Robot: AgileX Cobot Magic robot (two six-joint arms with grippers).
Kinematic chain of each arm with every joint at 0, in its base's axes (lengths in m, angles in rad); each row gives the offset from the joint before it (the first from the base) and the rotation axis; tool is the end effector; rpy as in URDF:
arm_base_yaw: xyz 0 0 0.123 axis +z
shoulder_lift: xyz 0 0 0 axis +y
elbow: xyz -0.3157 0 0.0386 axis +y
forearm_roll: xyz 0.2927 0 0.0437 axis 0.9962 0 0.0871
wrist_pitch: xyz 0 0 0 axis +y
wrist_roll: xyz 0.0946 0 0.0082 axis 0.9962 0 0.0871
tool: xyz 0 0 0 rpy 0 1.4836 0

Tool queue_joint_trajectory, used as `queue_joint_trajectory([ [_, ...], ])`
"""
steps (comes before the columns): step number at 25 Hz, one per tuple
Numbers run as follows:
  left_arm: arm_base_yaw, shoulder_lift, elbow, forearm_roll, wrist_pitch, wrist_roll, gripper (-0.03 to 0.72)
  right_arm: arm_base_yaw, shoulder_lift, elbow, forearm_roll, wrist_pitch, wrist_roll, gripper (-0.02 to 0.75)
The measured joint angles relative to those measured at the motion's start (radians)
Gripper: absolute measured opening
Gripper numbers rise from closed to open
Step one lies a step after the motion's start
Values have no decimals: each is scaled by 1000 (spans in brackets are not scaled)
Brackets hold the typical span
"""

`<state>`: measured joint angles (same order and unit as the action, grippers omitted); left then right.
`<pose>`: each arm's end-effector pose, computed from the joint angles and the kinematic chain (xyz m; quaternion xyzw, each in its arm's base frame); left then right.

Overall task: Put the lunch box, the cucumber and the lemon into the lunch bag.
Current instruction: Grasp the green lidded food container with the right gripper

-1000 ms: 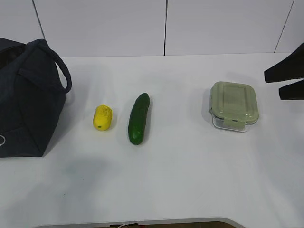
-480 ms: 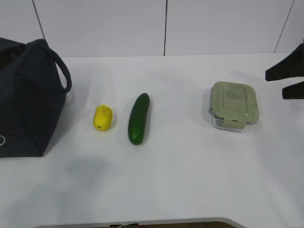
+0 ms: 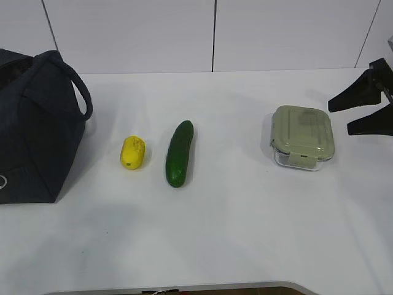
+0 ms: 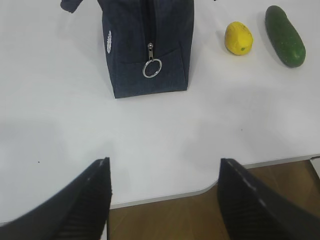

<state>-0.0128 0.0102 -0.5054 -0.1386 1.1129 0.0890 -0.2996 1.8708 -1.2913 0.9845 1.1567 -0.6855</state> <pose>0.0028 -0.0118 0.2949 0.0483 0.8643 -0.0502 0.4981 0.4130 -0.0518 0.2290 0.0342 0.9039 0.3907 0.1706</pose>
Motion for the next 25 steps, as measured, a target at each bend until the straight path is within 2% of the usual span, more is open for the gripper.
queue_joint_trajectory([
  [10, 0, 0, 0, 0, 0, 0, 484, 0, 69, -45, -139, -14, 32, 572],
  [18, 0, 0, 0, 0, 0, 0, 484, 0, 127, -47, -17, -41, 34, 571],
  [25, 0, 0, 0, 0, 0, 0, 475, 0, 183, -63, -3, -62, -1, 571],
])
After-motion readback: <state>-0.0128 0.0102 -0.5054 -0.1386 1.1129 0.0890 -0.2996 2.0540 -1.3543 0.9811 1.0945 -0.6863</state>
